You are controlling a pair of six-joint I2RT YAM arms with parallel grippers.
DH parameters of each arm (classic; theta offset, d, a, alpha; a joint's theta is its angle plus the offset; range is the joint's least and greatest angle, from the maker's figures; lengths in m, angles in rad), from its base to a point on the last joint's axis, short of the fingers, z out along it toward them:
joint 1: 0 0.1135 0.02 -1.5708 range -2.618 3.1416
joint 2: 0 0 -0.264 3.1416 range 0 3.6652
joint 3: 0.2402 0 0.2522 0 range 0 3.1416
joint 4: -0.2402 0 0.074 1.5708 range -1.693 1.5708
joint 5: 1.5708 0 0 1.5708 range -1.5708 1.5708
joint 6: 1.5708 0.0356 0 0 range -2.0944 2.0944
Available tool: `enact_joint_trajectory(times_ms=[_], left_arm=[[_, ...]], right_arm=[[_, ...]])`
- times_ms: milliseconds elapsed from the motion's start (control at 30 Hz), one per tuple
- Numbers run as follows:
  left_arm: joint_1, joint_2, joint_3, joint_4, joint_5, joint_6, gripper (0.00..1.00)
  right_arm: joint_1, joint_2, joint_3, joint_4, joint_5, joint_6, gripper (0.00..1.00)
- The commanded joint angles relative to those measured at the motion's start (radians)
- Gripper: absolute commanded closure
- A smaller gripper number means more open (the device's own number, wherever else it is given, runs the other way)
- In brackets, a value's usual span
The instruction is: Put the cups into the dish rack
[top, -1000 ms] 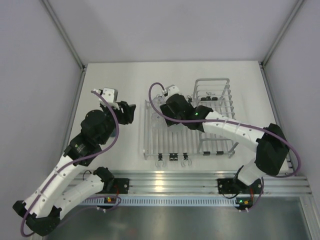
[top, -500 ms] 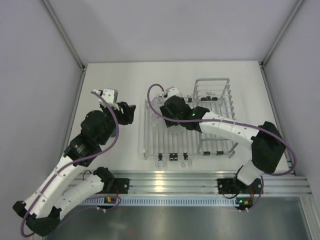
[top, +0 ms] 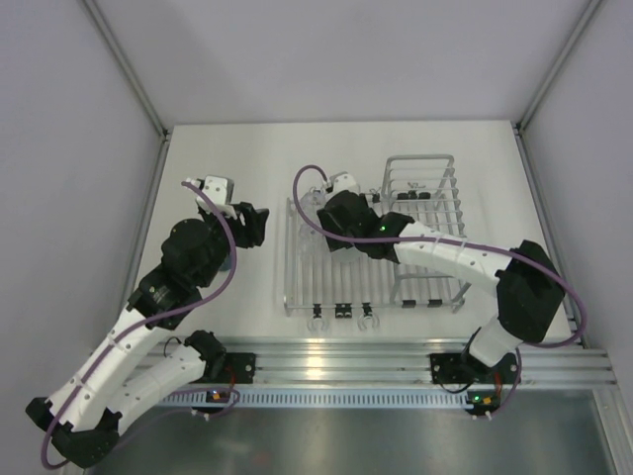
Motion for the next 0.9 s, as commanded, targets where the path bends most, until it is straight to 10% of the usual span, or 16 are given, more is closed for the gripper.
enact_joint_trajectory(times_ms=[0,167,867], left_arm=[[0.003,-0.011,-0.004,0.012,-0.011,0.014,0.37],[0.004,-0.014,-0.004,0.014,-0.011,0.014,0.37],[0.012,-0.017,-0.013,0.006,-0.022,0.014,0.36]], right_arm=[[0.018,-0.027,0.004,0.022,0.036,0.010,0.47],[0.018,-0.026,0.015,-0.005,0.044,0.007,0.15],[0.020,-0.202,0.046,-0.051,0.129,-0.031,0.09]])
